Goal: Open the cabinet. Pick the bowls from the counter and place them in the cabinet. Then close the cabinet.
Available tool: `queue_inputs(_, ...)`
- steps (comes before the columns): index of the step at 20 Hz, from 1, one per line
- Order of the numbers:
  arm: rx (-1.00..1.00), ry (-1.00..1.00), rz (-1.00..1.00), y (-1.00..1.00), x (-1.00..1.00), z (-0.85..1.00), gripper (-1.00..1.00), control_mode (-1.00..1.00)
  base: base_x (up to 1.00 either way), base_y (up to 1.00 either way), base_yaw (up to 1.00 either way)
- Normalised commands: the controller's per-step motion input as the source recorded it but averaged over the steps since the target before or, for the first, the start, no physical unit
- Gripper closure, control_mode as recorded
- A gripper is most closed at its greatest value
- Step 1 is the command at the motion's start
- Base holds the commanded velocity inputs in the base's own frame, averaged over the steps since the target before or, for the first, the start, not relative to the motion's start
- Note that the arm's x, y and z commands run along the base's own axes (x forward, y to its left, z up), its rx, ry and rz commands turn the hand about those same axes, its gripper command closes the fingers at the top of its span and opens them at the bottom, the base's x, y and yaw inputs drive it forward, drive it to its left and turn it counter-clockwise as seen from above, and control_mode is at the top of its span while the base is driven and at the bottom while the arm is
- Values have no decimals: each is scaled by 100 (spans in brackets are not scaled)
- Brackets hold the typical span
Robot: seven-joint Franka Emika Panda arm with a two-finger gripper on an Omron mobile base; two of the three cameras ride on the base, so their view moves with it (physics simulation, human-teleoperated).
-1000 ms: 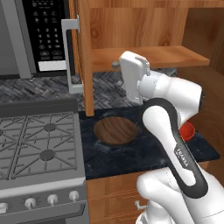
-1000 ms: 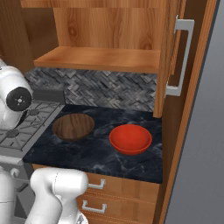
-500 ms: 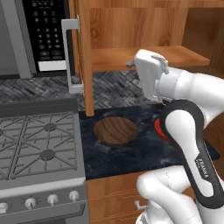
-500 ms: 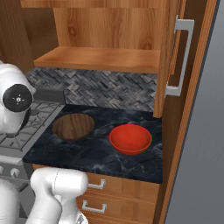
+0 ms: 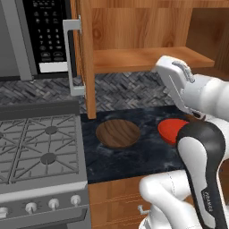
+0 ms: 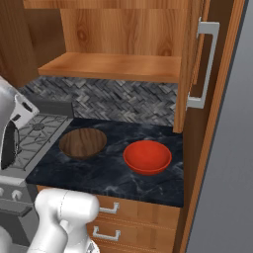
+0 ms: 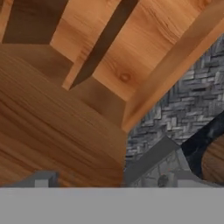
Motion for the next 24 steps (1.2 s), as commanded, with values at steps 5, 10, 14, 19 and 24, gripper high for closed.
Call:
queue_inputs(5, -27, 2, -36, -17, -35, -3, -100, -100, 0, 0, 0)
queue_inputs(10, -22, 16, -18, -45, 0, -18, -100, -100, 0, 0, 0)
queue_inputs(14, -2, 18, -19, -64, 0, -10, -100, -100, 0, 0, 0)
queue_inputs(19, 6, 9, -20, -47, 0, -36, -100, -100, 0, 0, 0)
queue_inputs(24, 7, 10, -25, -2, 0, -28, -100, -100, 0, 0, 0)
